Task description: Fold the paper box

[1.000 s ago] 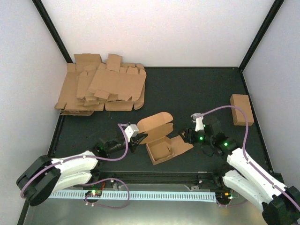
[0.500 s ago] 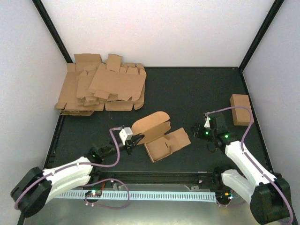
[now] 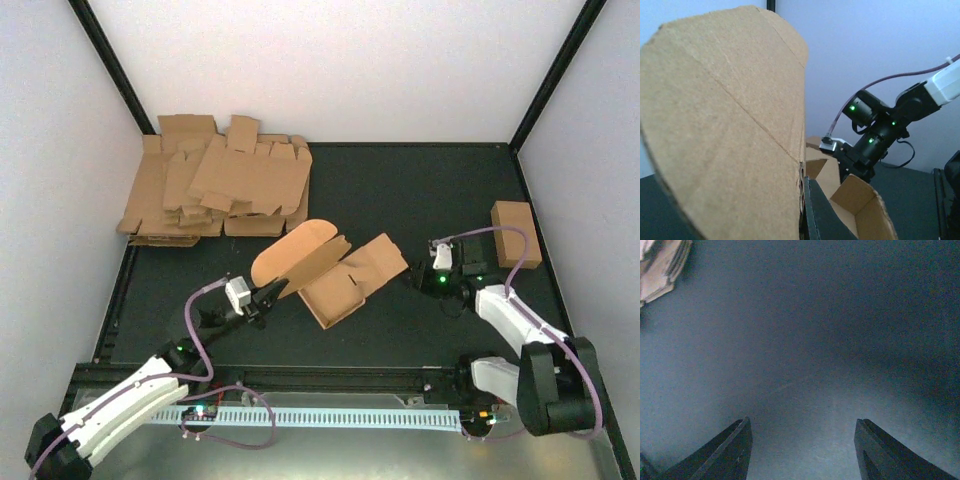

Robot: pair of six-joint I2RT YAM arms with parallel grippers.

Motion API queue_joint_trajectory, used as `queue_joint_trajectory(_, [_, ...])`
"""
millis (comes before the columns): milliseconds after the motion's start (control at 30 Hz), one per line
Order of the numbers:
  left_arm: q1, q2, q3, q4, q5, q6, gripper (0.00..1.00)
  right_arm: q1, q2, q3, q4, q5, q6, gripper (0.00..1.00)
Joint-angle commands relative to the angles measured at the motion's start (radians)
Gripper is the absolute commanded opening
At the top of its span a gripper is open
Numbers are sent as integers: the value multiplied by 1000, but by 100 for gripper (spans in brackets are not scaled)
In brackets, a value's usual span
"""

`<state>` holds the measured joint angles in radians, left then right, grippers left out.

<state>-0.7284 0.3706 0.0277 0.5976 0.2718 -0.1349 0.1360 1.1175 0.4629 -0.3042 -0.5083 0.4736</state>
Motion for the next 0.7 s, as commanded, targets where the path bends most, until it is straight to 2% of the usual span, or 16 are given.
queue_joint_trajectory(0, [1, -47, 23, -50, 9, -18, 2, -13, 48, 6, 133, -192, -38, 60])
queue_joint_trajectory(100, [1, -62, 35, -57, 6, -14, 1, -13, 55, -13, 287, -428, -4, 60])
queue_joint_trajectory(200, [3, -56, 42, -47, 5, -13, 1, -12, 42, -38, 433, -585, 64, 60])
queue_joint_trajectory(400, [3, 12, 50, -2, 27, -24, 2, 24, -30, -96, 657, -664, 223, 58])
queue_joint_trajectory(533, [2, 50, 60, 25, 38, -27, 1, 87, -30, -88, 650, -662, 212, 58])
queue_joint_trajectory(667, [3, 61, 70, 30, 50, -32, 2, 109, -5, -70, 569, -630, 141, 58])
